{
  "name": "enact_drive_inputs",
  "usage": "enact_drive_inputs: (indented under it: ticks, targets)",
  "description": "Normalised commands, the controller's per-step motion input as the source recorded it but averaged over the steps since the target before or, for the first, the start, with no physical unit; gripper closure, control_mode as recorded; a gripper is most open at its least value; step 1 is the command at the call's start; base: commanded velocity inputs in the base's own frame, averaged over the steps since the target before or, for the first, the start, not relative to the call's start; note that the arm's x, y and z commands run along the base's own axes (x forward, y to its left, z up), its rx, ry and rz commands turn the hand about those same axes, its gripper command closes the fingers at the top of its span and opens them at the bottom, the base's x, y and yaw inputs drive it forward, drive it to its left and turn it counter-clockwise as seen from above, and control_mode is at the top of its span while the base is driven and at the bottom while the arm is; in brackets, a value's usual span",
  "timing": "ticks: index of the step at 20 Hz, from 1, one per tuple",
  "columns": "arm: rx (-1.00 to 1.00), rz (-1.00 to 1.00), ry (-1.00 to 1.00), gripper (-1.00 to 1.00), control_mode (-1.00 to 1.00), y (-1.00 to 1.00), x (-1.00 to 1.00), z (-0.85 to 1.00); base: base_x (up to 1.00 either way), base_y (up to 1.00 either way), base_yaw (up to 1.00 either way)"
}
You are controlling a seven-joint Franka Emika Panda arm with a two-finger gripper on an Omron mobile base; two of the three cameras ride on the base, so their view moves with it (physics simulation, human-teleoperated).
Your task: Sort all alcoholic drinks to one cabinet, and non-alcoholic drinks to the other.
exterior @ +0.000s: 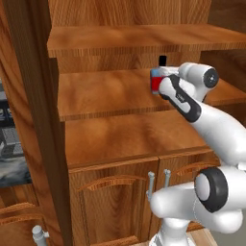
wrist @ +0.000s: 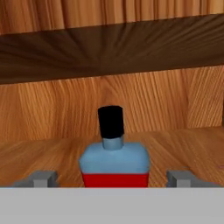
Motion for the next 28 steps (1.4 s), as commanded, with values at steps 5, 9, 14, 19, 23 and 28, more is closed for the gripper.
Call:
enact_drive_inputs:
  ticks: [5,9,14,19,23,28]
  targets:
    - [-0.04,0.00,0.11,-1.00,-1.00,0.19,-0.95,0.14,0.00,0.00,0.00]
    - [-0.03,0.00,0.16,-1.00,-1.00,0.24,-0.83,0.26,0.00,0.00,0.00]
    - [-0.01,0.00,0.09,-1.00,-1.00,0.12,-0.73,0.19,0.00,0.00,0.00]
    - [0.00,0.00,0.07,-1.00,-1.00,0.08,-0.50,0.04,0.00,0.00,0.00]
    - [0.00,0.00,0.06,-1.00,-1.00,0.02,-0.48,0.00,0.00,0.00,0.00]
    - [0.00,0.00,0.05,-1.00,-1.00,0.00,-0.20,0.00,0.00,0.00,0.00]
